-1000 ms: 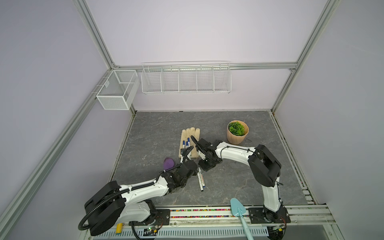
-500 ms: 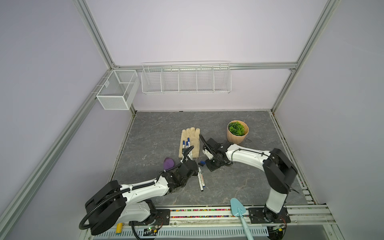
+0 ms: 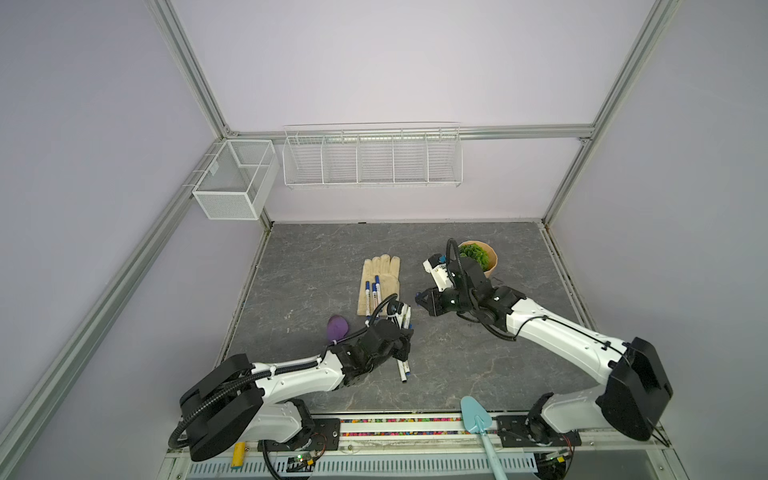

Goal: Insert the pens into the pen caps
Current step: 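Lift the blue cap with the right gripper above the upright marker tip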

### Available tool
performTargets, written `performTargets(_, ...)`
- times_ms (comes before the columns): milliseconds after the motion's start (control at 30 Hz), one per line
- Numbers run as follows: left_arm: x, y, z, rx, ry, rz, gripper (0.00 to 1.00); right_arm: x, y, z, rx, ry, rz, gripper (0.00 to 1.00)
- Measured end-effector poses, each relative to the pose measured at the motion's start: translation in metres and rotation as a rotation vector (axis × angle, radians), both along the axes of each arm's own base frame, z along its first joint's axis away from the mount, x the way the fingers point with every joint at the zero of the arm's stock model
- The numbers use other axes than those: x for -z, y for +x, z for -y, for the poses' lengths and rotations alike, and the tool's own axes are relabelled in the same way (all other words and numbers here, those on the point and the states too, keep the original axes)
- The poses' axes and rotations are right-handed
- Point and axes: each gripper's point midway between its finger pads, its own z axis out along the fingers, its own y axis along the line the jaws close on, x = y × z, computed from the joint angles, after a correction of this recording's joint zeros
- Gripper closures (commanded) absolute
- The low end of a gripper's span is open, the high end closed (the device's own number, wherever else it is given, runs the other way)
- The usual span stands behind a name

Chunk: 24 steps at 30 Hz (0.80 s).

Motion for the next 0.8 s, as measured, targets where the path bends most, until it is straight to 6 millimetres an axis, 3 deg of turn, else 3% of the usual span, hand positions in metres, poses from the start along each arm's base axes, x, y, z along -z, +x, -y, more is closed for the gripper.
performTargets(267,-0.003,-0.002,0.004,0.025,-0.005,0.016,1.00,-0.008,0.001,-0.006,-0.014,0.041,0.016,0.91)
performTargets(800,-0.003,-0.003,0.005,0.034,-0.002,0.019,1.00,0.004,-0.005,-0.013,-0.052,0.036,-0.023,0.91)
